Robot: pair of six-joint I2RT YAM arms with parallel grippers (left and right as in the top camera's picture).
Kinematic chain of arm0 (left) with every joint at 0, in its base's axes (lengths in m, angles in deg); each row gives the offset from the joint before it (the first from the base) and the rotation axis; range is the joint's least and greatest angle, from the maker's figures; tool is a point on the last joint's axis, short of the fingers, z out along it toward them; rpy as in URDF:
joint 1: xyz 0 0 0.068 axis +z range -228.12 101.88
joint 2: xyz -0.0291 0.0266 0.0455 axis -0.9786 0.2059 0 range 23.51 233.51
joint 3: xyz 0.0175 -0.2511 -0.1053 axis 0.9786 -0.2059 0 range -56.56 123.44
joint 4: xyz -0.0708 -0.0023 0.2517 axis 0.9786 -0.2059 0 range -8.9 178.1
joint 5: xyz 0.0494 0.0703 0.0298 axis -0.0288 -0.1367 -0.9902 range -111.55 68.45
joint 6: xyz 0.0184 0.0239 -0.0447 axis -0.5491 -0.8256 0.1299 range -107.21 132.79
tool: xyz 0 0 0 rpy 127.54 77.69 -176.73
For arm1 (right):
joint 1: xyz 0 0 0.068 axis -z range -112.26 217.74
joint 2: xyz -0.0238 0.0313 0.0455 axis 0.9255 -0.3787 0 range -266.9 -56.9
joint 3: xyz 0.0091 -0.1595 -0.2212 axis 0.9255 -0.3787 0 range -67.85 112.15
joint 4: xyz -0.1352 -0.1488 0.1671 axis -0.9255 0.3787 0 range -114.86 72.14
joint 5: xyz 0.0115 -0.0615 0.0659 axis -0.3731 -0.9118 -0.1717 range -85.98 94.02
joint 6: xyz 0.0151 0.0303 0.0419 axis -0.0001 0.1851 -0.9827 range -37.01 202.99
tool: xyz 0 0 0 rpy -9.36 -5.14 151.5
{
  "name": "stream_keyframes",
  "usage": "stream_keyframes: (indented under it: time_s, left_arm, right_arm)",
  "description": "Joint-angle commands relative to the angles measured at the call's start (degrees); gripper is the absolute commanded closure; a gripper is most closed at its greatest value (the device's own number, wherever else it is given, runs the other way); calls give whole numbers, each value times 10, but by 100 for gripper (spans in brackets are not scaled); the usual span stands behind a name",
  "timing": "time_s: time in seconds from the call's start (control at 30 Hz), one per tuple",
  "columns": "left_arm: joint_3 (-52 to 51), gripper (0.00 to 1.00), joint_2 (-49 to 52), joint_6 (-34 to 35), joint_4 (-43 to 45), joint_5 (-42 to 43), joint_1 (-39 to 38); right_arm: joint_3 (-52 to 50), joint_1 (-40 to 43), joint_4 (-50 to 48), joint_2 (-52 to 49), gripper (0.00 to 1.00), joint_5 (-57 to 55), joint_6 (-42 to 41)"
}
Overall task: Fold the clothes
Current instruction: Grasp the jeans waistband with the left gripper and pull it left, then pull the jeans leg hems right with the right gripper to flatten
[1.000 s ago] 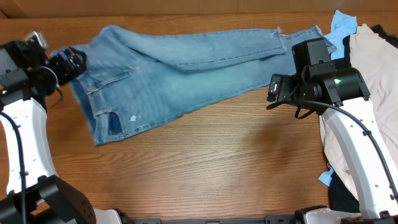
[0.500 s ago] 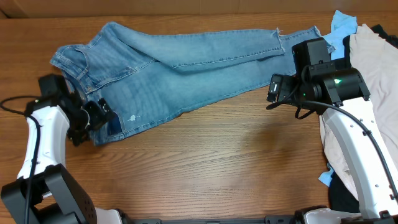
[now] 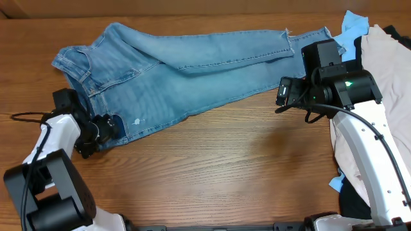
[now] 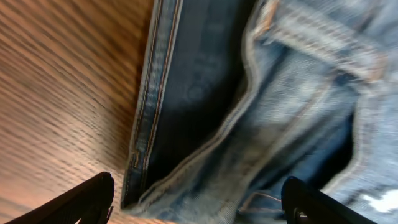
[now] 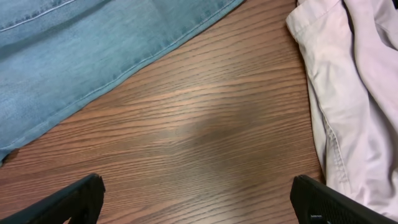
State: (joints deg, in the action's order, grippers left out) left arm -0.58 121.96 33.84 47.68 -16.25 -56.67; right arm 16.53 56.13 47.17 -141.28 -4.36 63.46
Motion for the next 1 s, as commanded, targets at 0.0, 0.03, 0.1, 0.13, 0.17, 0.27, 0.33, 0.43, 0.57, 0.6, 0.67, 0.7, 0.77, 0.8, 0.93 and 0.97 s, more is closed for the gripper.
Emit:
stream_keyframes:
  time_s: [0.0,0.03,0.1,0.13,0.17,0.27,0.33,0.43,0.57,0.6,0.67,0.7,0.77,0.8,0.93,0.97]
  left_arm:
    - [-6,30,27,2,2,7,-2]
    - [-6,50,31,-4,1,5,-2]
    - [-4,93,30,-16,-15,-30,3]
    - [0,96,28,-8,-26,-57,9]
    - [4,96,27,2,-36,-82,15]
    - [40,96,20,22,-95,-198,54]
    - [78,96,18,27,-132,-278,87]
    - [139,93,18,49,-153,-318,130]
    - [196,74,18,27,-140,-270,159]
    - [212,66,18,1,-132,-248,163]
    - [220,36,18,-3,-132,-247,163]
    - [220,20,18,-3,-134,-244,162]
    - [220,0,18,-6,-144,-221,161]
    - [220,0,18,-5,-151,-207,161]
    - [220,0,18,-6,-183,-100,154]
    - [220,0,18,-5,-189,-78,151]
  right_arm:
    - [12,4,-1,4,0,-5,-5]
    - [12,4,0,4,0,-5,-5]
    - [12,4,3,4,0,-5,-5]
    - [12,4,5,4,0,-5,-5]
    - [12,4,7,4,0,-5,-5]
    - [12,4,12,4,0,-6,-4]
    - [12,4,10,4,0,-6,-5]
    - [12,4,1,4,0,-6,-5]
    - [12,4,0,2,0,-6,-5]
    - [12,4,-1,-1,0,-6,-5]
    - [11,4,-6,-9,0,-3,1]
    - [11,4,-11,-15,0,3,14]
    - [11,4,-29,-33,0,40,60]
    - [11,4,-38,-43,0,59,79]
    - [11,4,-102,-111,0,112,138]
    - [11,4,-118,-128,0,123,144]
